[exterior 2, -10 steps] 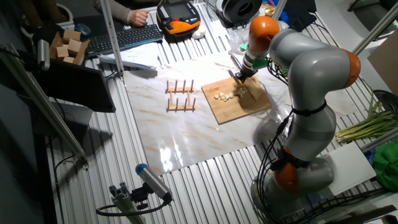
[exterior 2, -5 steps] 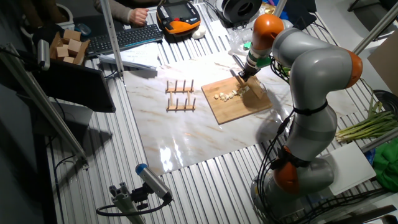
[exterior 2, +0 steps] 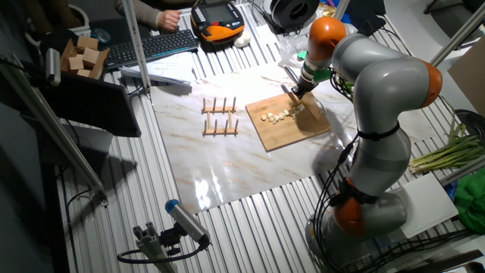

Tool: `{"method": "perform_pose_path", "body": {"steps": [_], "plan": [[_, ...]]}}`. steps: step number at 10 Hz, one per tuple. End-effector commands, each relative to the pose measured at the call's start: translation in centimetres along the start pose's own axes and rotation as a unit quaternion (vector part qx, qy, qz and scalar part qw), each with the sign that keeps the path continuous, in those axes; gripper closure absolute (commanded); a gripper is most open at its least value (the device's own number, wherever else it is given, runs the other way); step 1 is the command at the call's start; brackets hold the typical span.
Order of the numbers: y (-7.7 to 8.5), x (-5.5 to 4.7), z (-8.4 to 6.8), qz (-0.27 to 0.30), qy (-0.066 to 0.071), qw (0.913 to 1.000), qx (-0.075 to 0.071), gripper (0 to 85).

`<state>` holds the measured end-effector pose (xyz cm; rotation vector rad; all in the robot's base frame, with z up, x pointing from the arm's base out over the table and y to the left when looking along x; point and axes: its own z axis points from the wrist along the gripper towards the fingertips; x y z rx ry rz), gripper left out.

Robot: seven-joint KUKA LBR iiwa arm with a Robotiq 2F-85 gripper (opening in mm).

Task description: Chop the scallions

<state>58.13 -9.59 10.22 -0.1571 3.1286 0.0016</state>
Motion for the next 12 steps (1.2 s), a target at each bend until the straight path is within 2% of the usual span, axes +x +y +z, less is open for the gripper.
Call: {"method": "perform_pose_path", "body": {"steps": [1, 12], "plan": [[-0.07, -0.01, -0.01, 0.0, 0.0, 1.0, 0.0, 85.0], [-0.37, -0.08, 0.09, -0.001, 0.001, 1.0, -0.002, 85.0]]}}
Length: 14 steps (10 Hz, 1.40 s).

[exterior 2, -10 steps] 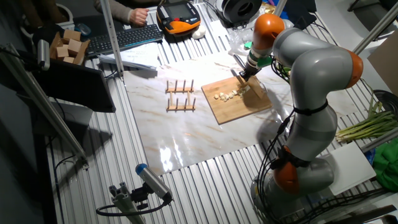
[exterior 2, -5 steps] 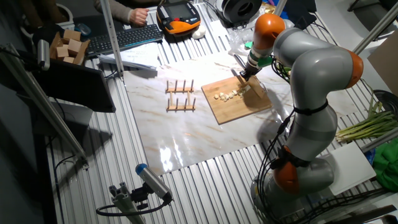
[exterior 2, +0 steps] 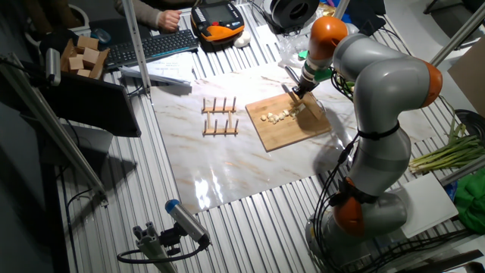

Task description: Chop the scallions

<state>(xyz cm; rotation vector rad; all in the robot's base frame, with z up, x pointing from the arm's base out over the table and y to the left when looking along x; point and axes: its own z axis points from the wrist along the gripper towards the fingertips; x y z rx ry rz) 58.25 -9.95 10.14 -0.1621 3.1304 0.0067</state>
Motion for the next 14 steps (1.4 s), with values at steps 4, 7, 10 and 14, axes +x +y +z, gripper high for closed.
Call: {"method": "perform_pose_path", "body": {"steps": [4, 7, 10, 14], "plan": [[-0.1, 0.0, 0.0, 0.0, 0.001, 1.0, 0.0, 85.0], [-0.4, 0.0, 0.4, -0.011, -0.004, 0.9999, 0.0, 85.0], [0.1, -0.1, 1.1, -0.015, -0.009, 0.9998, 0.0, 85.0], [0.1, -0.2, 1.7, -0.021, -0.012, 0.9997, -0.001, 85.0]]}}
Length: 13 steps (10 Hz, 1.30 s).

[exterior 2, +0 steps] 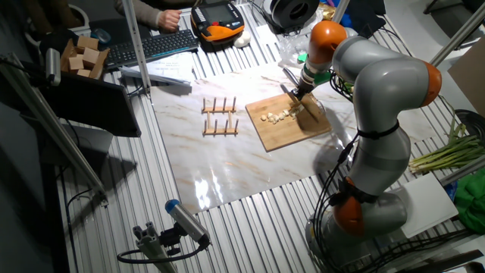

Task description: Chop the scallions

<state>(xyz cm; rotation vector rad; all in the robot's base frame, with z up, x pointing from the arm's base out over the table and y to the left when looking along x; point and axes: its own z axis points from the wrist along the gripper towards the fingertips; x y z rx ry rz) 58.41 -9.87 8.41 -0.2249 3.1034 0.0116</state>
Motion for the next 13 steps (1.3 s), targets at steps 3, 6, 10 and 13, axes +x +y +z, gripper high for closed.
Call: {"method": "perform_pose_path", "body": {"steps": [3, 6, 10, 13], "plan": [[0.0, 0.1, 0.2, 0.0, 0.0, 1.0, -0.002, 85.0], [0.3, 0.1, 0.3, -0.005, 0.0, 1.0, -0.003, 85.0], [0.3, 0.2, 0.5, -0.016, -0.001, 0.9999, -0.004, 85.0], [0.4, 0.4, 1.1, -0.017, -0.003, 0.9998, -0.006, 85.0]]}}
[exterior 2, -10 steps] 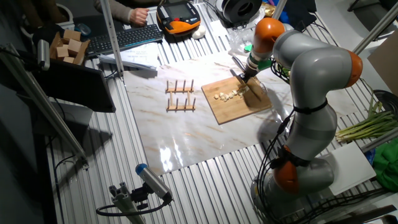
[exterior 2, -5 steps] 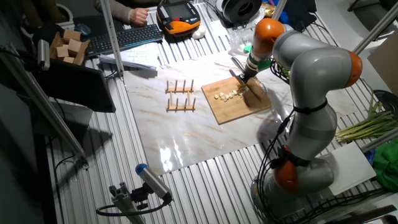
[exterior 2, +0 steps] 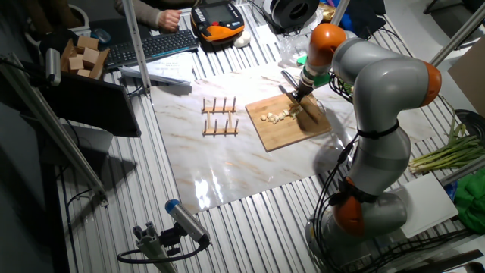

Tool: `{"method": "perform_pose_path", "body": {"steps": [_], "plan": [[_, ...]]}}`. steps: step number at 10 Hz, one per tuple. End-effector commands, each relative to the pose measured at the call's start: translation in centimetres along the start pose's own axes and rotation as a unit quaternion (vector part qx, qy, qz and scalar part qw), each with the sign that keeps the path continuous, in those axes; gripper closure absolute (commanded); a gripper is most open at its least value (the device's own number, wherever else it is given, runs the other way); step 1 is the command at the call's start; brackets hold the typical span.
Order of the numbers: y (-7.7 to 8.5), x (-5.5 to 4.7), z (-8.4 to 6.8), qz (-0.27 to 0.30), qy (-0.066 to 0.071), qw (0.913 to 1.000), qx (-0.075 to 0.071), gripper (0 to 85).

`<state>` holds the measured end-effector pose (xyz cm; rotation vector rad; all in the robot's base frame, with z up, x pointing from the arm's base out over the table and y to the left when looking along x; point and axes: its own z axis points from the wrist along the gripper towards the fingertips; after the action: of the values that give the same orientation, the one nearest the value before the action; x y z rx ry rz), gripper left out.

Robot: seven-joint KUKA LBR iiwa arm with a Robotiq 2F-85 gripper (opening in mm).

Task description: Chop the scallions

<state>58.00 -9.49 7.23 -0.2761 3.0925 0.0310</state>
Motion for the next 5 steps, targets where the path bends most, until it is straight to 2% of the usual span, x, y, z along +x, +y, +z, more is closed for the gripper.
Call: {"method": "perform_pose_path", "body": {"steps": [1, 5], "plan": [[0.01, 0.05, 0.15, 0.0, 0.0, 1.0, 0.0, 85.0], [0.08, 0.28, 0.98, -0.002, -0.004, 1.0, 0.004, 85.0]]}}
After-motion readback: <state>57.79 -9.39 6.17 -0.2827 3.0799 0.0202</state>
